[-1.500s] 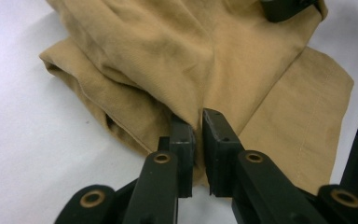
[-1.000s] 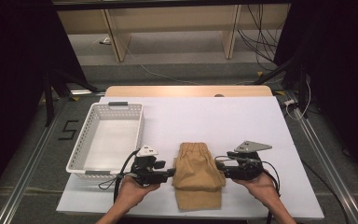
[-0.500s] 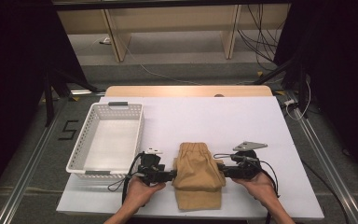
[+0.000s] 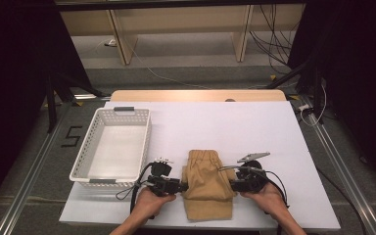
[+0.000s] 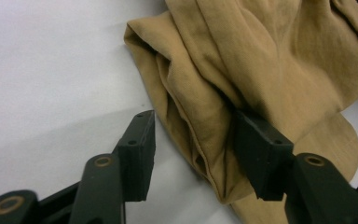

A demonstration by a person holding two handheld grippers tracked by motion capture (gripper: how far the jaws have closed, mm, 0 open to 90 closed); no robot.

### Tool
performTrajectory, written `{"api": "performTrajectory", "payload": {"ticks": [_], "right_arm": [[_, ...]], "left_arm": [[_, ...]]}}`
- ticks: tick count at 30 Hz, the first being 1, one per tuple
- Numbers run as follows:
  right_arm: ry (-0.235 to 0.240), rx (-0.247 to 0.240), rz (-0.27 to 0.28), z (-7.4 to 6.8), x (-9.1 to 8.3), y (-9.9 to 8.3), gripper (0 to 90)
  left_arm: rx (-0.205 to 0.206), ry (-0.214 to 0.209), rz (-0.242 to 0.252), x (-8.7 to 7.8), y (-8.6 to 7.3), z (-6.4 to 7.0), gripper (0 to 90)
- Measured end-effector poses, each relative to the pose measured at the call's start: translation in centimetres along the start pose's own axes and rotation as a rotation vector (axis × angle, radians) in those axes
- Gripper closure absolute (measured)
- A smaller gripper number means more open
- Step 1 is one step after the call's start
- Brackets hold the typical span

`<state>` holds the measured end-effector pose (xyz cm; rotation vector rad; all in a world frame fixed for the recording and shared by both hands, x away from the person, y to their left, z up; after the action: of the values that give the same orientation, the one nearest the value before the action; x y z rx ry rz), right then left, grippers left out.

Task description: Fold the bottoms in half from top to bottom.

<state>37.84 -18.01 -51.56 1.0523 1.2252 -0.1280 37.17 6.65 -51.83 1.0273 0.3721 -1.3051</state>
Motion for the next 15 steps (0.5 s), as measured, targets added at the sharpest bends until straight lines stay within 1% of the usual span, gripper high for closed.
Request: {"api": "performTrajectory", "payload": {"ticks": [1,2,3,4,6,8,9,10,12,13,14,15], "right_arm": [[0.003,0.001,0.0,-0.03,-0.01,-0.02,46.3],[0.011,0.005,-0.001,-0.04,-0.06,-0.03,49.2],[0.023,0.01,-0.001,-0.09,-0.09,-0.02,52.7],[0.04,0.013,0.0,-0.22,-0.08,-0.02,55.5],[0.047,0.002,-0.001,-0.43,-0.01,0.01,60.5],[0.061,-0.004,-0.006,-0.52,0.02,0.04,65.6],[0.058,-0.004,-0.007,-0.5,0.02,0.05,68.6],[0.053,-0.007,-0.004,-0.4,0.02,0.06,73.5],[0.055,-0.007,0.002,-0.31,0.03,0.19,80.4],[0.059,-0.008,0.003,-0.27,0.04,0.27,82.2],[0.062,-0.02,0.003,-0.2,0.08,0.38,84.4],[0.071,-0.026,0.003,-0.13,0.15,0.54,85.6]], "left_arm": [[-0.002,-0.011,-0.005,0.06,-0.04,0.04,51.1],[-0.002,-0.018,-0.007,0.14,-0.08,0.07,55.0],[0.008,-0.023,-0.012,0.29,-0.19,0.19,58.7],[0.016,-0.022,-0.01,0.39,-0.22,0.25,63.8],[0.023,-0.029,-0.011,0.59,-0.24,0.26,73.0],[0.013,-0.05,-0.012,0.65,-0.09,0.03,79.1],[-0.001,-0.064,-0.008,0.7,0.0,-0.09,81.0],[-0.001,-0.066,-0.005,0.74,0.02,-0.1,82.7],[0.016,-0.056,0.008,0.79,0.08,0.06,84.0],[0.029,-0.045,0.019,0.82,0.18,0.14,84.3],[0.041,-0.033,0.026,0.86,0.32,0.18,84.6],[0.046,-0.027,0.033,0.93,0.53,0.16,84.7]]}}
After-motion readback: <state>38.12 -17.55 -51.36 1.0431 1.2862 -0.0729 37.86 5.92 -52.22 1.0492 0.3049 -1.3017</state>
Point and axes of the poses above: each handheld gripper's, and its own axes: x roughly forward along the jaws, y roughly out of its top, z roughly to its right, the point moved 5 cm from there along x, roughly forward along the jaws, and after that the axes turned 12 degrees about -x, right-handed, at the moved point
